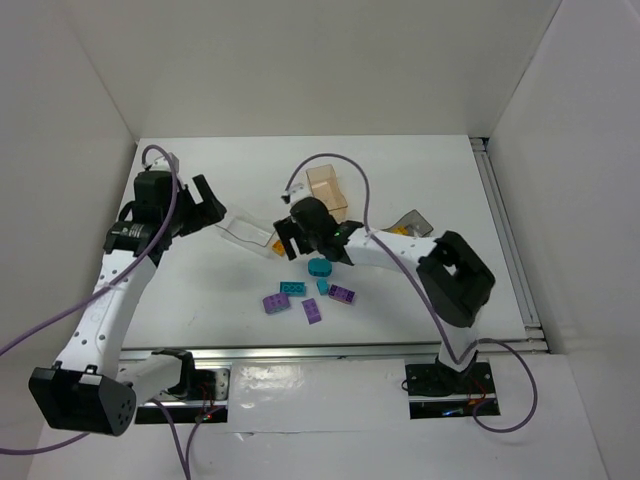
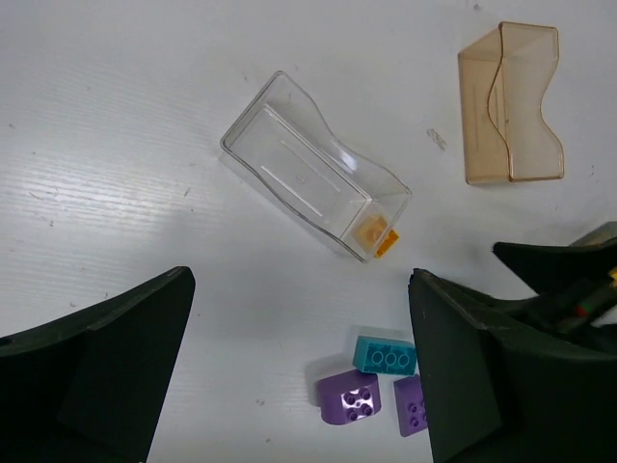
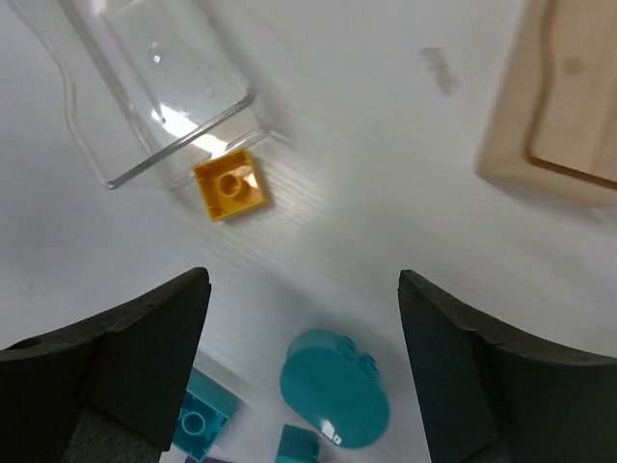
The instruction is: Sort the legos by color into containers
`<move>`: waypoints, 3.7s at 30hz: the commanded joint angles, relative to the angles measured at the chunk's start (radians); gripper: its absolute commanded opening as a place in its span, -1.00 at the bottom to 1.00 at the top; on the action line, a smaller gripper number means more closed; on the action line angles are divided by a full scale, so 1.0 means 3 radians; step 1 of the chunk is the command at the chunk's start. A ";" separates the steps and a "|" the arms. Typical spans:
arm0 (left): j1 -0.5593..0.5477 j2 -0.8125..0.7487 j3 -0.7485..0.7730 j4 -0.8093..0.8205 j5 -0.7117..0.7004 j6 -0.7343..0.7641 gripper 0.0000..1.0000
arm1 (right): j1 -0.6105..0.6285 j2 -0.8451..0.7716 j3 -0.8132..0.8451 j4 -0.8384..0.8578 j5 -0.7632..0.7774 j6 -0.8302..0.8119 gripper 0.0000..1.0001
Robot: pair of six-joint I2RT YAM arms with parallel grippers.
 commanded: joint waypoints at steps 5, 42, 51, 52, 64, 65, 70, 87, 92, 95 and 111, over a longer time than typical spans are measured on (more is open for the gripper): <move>-0.0003 -0.0155 0.0071 -0.0039 -0.0211 -0.0025 1.00 | 0.0098 0.0682 0.0545 0.0044 -0.0408 -0.0534 0.66; -0.0335 0.0290 -0.0123 0.0069 0.0563 0.0374 1.00 | -0.0893 -0.1327 -0.1315 0.0044 0.1233 0.1224 -0.39; -0.0923 0.0724 -0.0164 0.0022 0.0582 0.0522 0.83 | -0.1435 -0.1454 -0.1412 -0.0038 0.1269 0.1378 -0.34; -0.0964 0.0826 -0.0164 -0.0023 0.0582 0.0522 0.83 | -0.1471 -0.1455 -0.1412 -0.0008 0.1269 0.1378 -0.34; -0.1599 0.1292 0.0046 -0.0156 0.0005 0.0282 0.87 | -0.1727 -0.1030 -0.0952 -0.0120 0.1146 0.1118 0.52; -0.1599 0.1292 0.0010 -0.0156 -0.0026 0.0206 0.87 | -0.1727 -0.1071 -0.0952 -0.0120 0.1146 0.1117 0.56; -0.1599 0.1108 -0.0250 -0.0121 -0.0149 -0.0050 0.87 | -0.1686 -0.1351 -0.0952 -0.0151 0.1106 0.1036 0.56; -0.1859 0.0735 -0.0900 0.0181 -0.0303 -0.1282 1.00 | -0.0874 -0.1547 -0.0932 -0.0279 0.1197 0.1015 0.67; -0.2069 0.0704 -0.1043 0.0319 -0.0446 -0.1554 1.00 | -0.0843 -0.1511 -0.0932 -0.0279 0.1228 0.1015 0.69; -0.2105 0.0811 -0.1043 0.0319 -0.0528 -0.1636 0.97 | -0.0812 -0.1511 -0.0962 -0.0279 0.1198 0.1015 0.69; -0.2166 0.1149 -0.1110 0.0401 -0.0691 -0.1759 0.60 | -0.0781 -0.1449 -0.0993 -0.0217 0.1131 0.1046 0.69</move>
